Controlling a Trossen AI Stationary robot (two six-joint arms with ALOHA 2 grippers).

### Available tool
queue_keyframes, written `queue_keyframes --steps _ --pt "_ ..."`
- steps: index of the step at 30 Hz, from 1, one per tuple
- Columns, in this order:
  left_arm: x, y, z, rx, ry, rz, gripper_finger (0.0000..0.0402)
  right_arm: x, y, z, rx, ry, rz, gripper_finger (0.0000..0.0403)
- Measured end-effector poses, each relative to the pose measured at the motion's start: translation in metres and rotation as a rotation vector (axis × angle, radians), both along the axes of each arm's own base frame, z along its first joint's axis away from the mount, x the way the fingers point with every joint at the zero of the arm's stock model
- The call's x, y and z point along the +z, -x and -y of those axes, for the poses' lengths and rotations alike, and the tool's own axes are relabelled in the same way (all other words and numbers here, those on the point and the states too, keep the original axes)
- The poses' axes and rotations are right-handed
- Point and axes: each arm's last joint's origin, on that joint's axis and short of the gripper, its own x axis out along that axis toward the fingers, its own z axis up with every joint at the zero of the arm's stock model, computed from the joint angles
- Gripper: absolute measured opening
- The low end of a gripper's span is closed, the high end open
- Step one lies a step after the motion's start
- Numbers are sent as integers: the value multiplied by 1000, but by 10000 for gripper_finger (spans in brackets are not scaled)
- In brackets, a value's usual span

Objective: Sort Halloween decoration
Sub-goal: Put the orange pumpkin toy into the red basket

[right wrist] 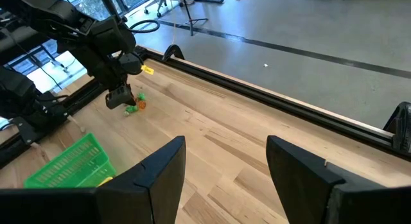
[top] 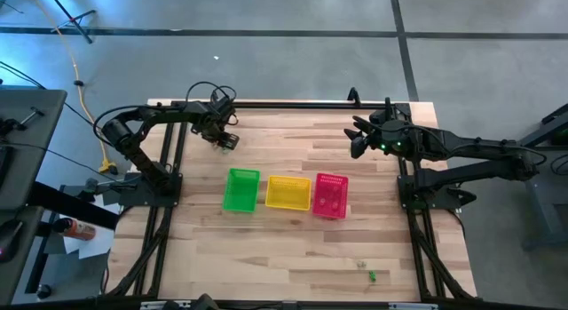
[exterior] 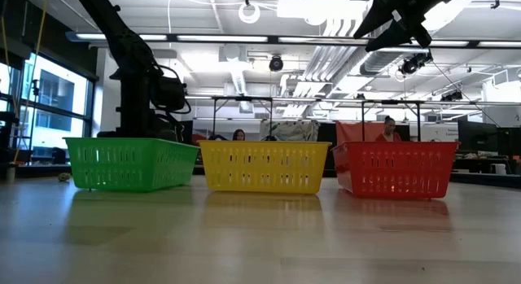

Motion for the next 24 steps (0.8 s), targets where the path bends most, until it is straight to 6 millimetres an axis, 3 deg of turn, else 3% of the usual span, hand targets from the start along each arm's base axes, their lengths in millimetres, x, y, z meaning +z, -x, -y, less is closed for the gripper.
queue_keyframes --steps 12,18,24 --pt "15 7 5 -58 -40 -4 84 0 0 0 1 0 -1 212" --pt "34 13 7 -64 -76 40 85 0 0 0 0 0 -1 212" --pt "65 19 15 -72 -168 167 85 0 0 0 -11 7 -1 212"
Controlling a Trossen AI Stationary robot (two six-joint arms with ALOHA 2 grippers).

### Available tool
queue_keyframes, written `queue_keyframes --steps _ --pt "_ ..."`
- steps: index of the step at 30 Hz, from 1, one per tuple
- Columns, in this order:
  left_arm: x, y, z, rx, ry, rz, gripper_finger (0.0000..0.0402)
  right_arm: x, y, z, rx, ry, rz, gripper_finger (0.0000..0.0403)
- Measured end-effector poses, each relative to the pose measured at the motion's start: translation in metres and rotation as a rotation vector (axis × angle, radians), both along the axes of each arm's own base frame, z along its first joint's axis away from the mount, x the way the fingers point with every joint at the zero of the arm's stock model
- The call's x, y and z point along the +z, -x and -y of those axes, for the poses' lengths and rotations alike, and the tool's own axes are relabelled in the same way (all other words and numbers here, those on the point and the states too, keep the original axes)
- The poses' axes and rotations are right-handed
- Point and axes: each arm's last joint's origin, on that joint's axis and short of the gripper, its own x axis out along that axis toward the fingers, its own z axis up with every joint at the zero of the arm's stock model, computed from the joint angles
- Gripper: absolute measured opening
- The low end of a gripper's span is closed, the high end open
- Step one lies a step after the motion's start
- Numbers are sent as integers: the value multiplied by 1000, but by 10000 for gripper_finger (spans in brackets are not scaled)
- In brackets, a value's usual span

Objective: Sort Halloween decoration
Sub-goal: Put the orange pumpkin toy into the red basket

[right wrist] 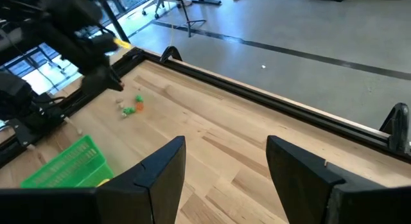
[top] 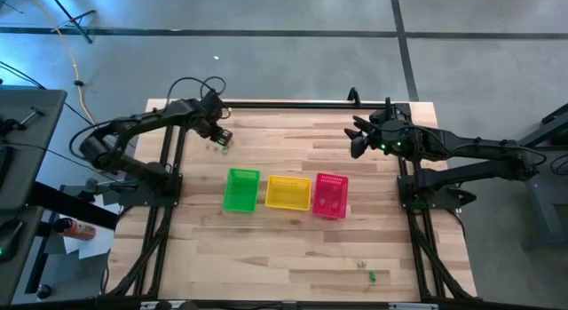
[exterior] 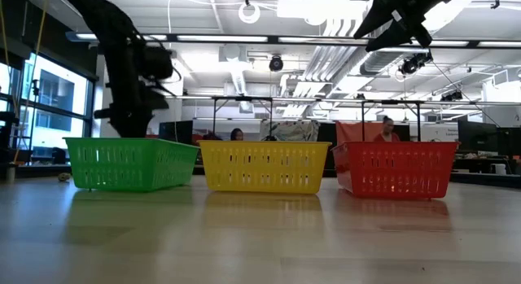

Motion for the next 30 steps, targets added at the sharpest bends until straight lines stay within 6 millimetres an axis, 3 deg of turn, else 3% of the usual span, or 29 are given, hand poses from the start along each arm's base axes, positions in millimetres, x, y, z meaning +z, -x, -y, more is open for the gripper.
queue_keyframes --steps 6,12,16,23,30 --pt "40 -2 8 -82 -126 317 85 4 -2 1 -19 15 45 212" --pt "90 -22 19 -273 -300 782 85 11 -5 1 -18 23 124 212" --pt "115 -39 34 -458 -432 978 85 18 -9 0 41 26 201 212" --pt "132 -65 70 -738 -580 1119 85 38 -25 -5 340 138 372 212" --pt "134 -73 88 -788 -608 1136 85 39 -33 -4 372 180 392 212"
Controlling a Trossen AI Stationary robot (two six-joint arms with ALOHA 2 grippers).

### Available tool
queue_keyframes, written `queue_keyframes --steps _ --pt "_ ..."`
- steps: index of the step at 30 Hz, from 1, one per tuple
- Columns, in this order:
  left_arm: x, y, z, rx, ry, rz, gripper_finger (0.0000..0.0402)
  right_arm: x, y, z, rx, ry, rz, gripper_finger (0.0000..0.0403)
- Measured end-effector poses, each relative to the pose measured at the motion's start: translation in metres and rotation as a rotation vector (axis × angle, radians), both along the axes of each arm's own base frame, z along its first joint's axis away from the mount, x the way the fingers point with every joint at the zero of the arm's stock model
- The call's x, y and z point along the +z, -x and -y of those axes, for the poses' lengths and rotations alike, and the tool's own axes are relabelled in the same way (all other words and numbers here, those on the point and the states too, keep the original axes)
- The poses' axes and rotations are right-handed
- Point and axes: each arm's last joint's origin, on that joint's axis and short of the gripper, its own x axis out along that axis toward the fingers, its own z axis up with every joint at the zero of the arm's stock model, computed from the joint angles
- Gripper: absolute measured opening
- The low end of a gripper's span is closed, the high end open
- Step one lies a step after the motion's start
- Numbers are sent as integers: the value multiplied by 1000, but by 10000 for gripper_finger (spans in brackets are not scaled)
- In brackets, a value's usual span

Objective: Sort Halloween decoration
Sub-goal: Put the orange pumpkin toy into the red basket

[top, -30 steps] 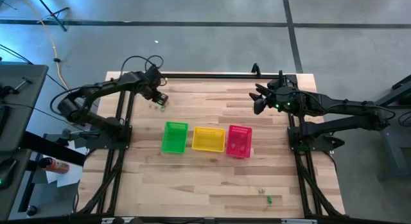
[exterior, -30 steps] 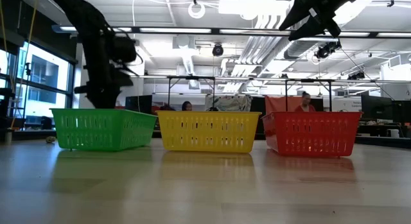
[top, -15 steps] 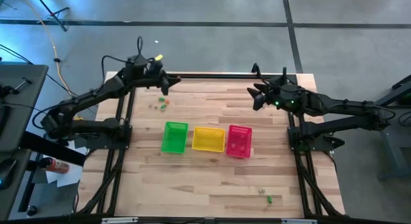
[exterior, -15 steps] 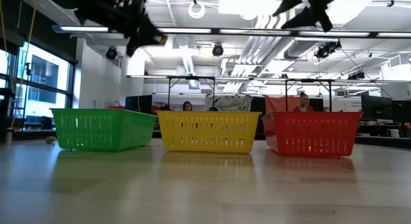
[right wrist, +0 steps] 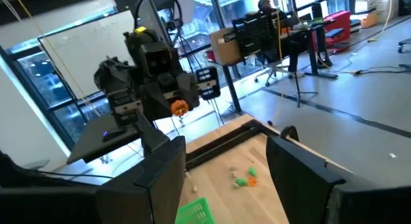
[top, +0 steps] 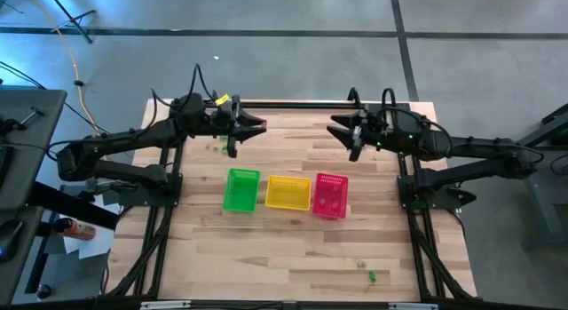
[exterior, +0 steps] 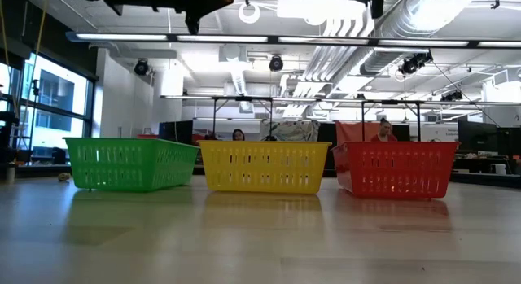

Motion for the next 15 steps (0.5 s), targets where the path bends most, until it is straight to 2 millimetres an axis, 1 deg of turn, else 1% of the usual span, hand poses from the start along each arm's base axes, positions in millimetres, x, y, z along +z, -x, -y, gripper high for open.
queue_keyframes --steps 4,7,11,15 --pt "-2 -3 4 48 -7 -9 85 0 0 2 -11 2 -2 212" --pt "-6 -15 10 50 -41 -46 85 2 1 6 -41 27 15 212" --pt "-9 -42 19 -9 -81 -98 85 8 3 14 -112 40 74 212" --pt "-22 -78 27 -60 -117 -169 85 11 5 20 -170 56 103 212"
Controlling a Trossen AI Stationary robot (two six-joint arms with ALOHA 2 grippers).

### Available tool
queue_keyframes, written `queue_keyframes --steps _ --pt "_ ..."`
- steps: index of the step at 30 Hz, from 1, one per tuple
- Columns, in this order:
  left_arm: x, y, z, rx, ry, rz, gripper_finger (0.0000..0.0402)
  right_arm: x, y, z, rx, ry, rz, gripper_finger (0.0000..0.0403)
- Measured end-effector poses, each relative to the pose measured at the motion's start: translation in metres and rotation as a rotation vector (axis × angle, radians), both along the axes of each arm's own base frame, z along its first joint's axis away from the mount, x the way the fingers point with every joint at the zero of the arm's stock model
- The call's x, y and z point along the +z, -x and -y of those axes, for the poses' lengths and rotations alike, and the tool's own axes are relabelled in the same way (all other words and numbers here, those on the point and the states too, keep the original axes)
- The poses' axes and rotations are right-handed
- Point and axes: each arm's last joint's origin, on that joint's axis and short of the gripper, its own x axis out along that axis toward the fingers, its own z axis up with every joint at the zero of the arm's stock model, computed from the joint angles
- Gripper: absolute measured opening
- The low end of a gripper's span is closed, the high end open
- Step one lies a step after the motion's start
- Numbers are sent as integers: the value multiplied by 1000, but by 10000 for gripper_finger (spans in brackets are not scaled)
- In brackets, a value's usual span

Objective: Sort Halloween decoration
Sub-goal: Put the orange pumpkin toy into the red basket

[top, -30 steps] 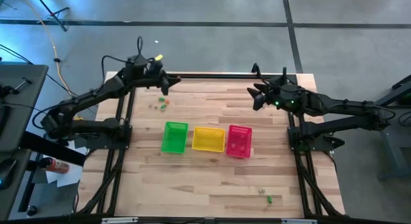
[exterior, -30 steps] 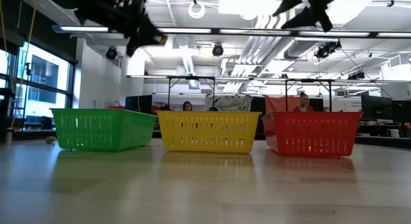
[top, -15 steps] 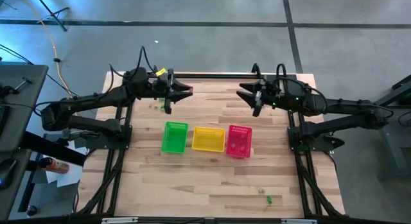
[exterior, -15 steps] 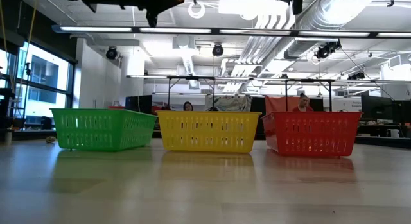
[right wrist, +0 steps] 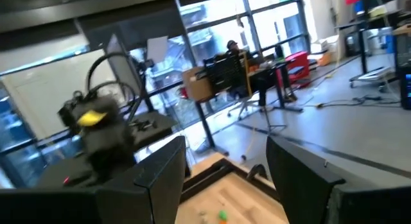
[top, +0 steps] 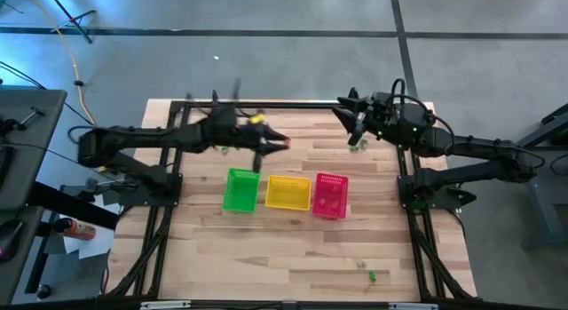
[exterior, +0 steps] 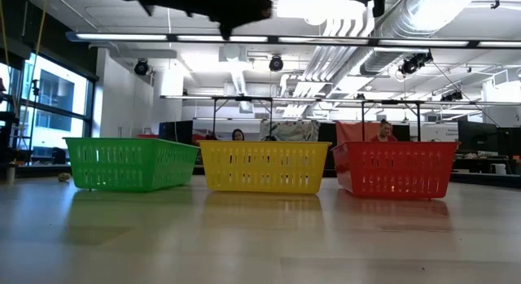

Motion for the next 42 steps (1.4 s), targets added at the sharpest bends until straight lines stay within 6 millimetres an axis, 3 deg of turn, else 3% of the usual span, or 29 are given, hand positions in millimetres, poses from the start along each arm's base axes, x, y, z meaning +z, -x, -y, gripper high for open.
queue_keyframes --steps 6,12,19,28,33,42 --pt "-18 -56 9 -12 -11 -64 85 0 1 4 -21 0 0 212" --pt "-50 -108 19 -55 -15 -116 85 0 1 4 -20 -1 1 212" --pt "-96 -147 32 -94 -5 -206 85 0 1 4 -23 -1 1 212" --pt "-147 -158 47 -142 96 -335 85 0 1 4 -31 23 -15 212" --pt "-152 -159 52 -138 108 -347 100 -1 1 4 -32 27 -23 212" --pt "-154 -158 51 -105 173 -372 168 -1 1 4 -33 36 -29 212"
